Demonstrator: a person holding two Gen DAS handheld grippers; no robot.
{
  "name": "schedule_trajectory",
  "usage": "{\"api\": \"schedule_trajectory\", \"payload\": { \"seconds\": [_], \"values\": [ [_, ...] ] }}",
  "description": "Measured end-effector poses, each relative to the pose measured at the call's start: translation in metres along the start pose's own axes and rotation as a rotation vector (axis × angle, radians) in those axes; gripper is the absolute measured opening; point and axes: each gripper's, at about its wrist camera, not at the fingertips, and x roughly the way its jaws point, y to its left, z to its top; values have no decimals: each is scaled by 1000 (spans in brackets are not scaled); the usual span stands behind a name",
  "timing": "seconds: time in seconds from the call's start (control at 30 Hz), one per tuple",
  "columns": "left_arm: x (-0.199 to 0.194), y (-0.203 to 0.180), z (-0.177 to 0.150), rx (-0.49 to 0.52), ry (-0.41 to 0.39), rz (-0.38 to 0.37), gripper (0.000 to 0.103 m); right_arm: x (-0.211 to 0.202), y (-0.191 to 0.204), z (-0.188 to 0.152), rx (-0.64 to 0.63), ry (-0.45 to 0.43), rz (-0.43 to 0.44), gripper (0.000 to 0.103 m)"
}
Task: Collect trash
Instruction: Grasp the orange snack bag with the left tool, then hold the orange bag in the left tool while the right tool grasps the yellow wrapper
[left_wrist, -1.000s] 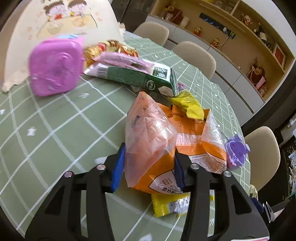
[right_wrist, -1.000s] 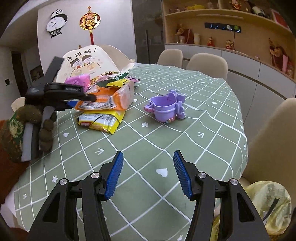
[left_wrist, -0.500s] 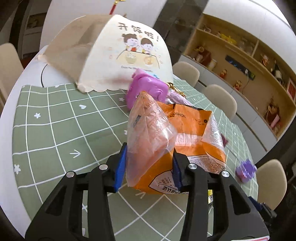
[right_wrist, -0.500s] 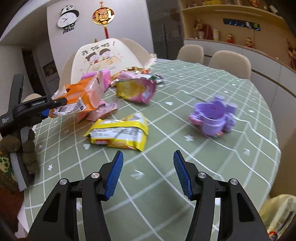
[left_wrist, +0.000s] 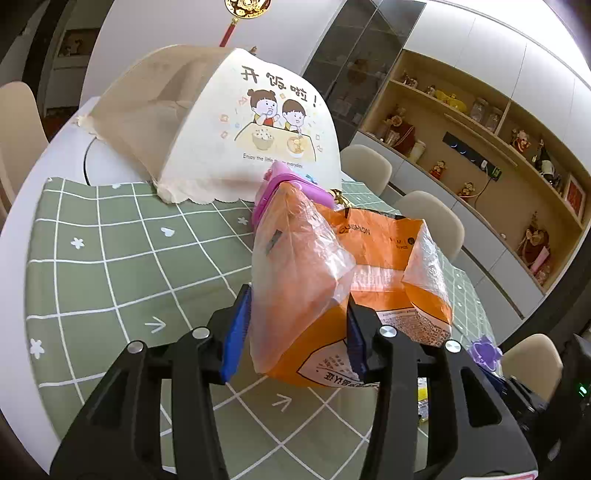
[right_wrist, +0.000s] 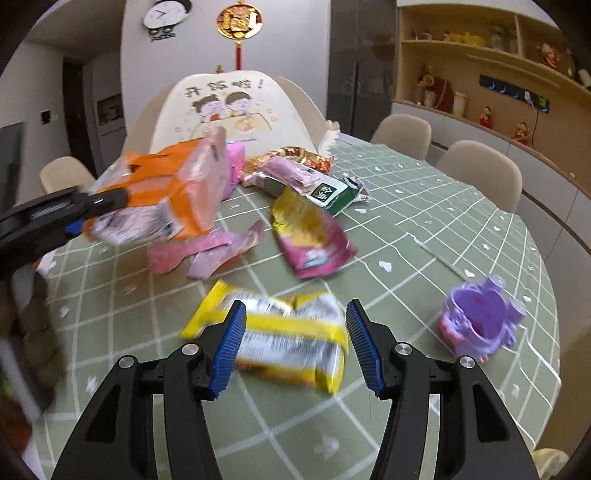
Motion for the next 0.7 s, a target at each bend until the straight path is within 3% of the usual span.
{"api": "schedule_trajectory", "payload": {
  "seconds": [0.17, 0.43, 0.6, 0.7],
  "values": [
    [1, 2, 0, -13, 4, -2, 43, 5, -4, -6, 18, 69, 47, 53],
    [2, -6, -4, 13, 27, -39, 43, -24, -2, -43, -80, 126, 50, 53],
    [4, -7, -4, 10, 38, -50, 43, -44, -10, -53, -89, 61, 2, 53],
    [5, -7, -5, 9, 42, -49, 43, -50, -15, -43, -46, 25, 59, 53]
  ]
}}
